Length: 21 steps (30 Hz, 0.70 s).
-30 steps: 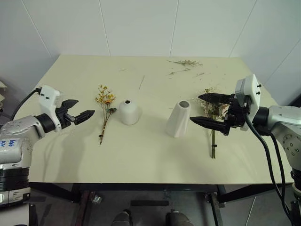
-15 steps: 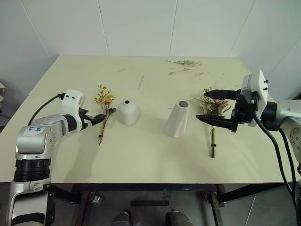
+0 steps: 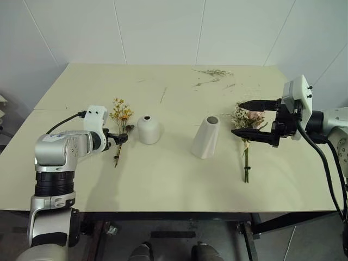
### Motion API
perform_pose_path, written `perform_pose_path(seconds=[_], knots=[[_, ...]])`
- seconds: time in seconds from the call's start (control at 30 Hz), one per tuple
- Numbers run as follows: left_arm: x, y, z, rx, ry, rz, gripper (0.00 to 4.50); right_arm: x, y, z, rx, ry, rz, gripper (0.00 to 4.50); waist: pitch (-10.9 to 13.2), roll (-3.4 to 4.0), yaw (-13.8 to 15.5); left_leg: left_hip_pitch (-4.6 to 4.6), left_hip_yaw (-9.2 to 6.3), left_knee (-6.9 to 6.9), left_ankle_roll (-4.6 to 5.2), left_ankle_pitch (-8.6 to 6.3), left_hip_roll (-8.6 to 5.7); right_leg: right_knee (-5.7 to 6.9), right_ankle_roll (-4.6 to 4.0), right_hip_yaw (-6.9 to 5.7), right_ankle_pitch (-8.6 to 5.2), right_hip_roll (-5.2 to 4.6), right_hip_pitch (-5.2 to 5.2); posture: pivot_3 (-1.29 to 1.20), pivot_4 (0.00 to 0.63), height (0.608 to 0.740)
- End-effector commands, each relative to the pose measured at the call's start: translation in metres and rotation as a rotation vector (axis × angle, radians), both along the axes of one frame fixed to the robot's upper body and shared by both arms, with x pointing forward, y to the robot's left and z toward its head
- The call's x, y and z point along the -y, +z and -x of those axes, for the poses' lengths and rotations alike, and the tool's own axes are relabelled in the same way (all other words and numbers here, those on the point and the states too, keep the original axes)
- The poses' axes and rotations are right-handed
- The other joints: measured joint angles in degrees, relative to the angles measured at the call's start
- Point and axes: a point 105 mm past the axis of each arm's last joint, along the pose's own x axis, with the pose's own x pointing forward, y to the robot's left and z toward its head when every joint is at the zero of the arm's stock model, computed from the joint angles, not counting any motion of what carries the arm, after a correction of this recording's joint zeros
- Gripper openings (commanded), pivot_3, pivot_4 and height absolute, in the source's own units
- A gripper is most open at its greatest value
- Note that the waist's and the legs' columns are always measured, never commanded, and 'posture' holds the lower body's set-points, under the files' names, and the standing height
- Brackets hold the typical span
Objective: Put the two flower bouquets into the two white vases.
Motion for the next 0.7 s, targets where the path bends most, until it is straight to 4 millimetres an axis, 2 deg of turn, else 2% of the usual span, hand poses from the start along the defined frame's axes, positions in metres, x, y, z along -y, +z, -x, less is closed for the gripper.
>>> perform_pose_path(seconds=[0.03,0.37,0.5,0.7], knots=[[-0.001,0.006,-0.009,-0.009,0.041,-0.004,4.50,0.003,0.019,0.006,0.076,-0.003,0.027,4.48,0.0,0.00,-0.1,0.00,0.00,0.00,0.00,0.00,0.00,0.01,0.00,0.00,0.00,0.00,-0.01,0.00,0.150,0.740],[0.010,0.000,-0.025,-0.041,0.017,0.009,4.50,0.007,0.020,0.008,0.075,-0.029,0.034,4.48,0.0,-0.01,0.0,-0.01,0.01,0.01,-0.06,-0.02,0.00,-0.02,0.02,0.00,0.00,0.00,0.00,0.00,0.150,0.740],[0.010,-0.007,-0.029,-0.068,0.004,-0.006,3.66,0.009,0.020,0.008,0.075,-0.043,0.036,4.50,0.0,-0.01,0.0,-0.01,0.01,0.01,-0.07,-0.03,0.00,-0.02,0.02,0.00,0.00,0.00,-0.01,0.00,0.150,0.740],[0.011,-0.010,-0.031,-0.090,0.002,-0.002,1.69,0.009,0.021,0.009,0.077,-0.052,0.037,4.50,0.0,-0.01,0.0,-0.01,0.01,0.03,-0.07,-0.02,-0.01,-0.02,0.03,0.00,0.01,0.00,0.01,0.00,0.150,0.740]])
